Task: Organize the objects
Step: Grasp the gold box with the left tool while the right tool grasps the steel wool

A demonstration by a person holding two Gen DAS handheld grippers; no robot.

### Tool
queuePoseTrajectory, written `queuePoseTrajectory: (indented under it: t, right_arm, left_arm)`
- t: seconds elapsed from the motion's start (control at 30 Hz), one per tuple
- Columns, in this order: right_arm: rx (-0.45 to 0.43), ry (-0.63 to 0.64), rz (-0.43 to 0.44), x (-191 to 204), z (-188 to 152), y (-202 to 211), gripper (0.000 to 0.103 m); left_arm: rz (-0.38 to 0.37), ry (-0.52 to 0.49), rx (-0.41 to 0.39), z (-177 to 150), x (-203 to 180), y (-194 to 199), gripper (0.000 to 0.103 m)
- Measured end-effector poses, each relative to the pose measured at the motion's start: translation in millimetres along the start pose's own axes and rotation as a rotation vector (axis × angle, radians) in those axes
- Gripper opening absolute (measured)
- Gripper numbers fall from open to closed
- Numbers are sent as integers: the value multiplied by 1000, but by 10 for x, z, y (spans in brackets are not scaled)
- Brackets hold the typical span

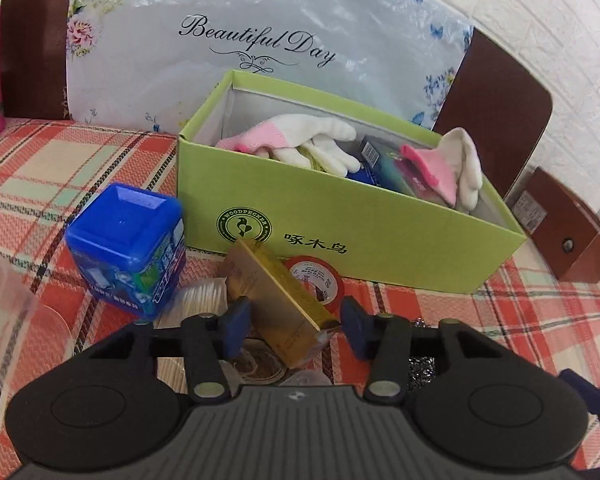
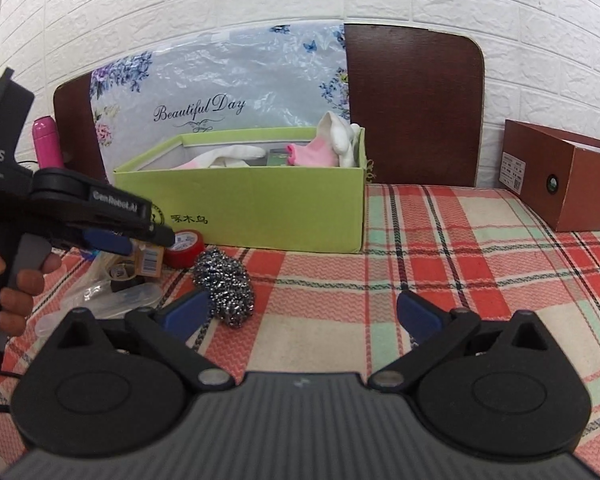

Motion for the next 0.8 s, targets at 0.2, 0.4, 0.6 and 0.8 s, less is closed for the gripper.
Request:
queuePoseTrajectory:
  t: [0.2, 0.4, 0.6, 0.8]
  right_arm:
    - [34, 68, 56, 195, -10, -172, 88]
    - [64, 157, 97, 455, -21, -479, 74]
    - [105, 166, 106, 492, -70, -662, 40]
    - [117, 69, 100, 201, -28, -395, 39]
  left_arm:
    - [-91, -47, -4, -25, 16, 348, 28]
    - [-123, -51, 32, -281, 35, 518, 18]
    - [-137, -56, 38, -343, -22, 509, 18]
    - [-138, -92, 20, -319, -178, 460, 47]
Point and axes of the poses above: each gripper's, at about its wrist camera, not at the fingertips, and y roughly against the way its jaws point, x to its left, z to its top, the point moved 4 cm from there along -y, roughly the way its jaws point, and after that the axes turned 10 degrees about -y, right-handed, at the moved point
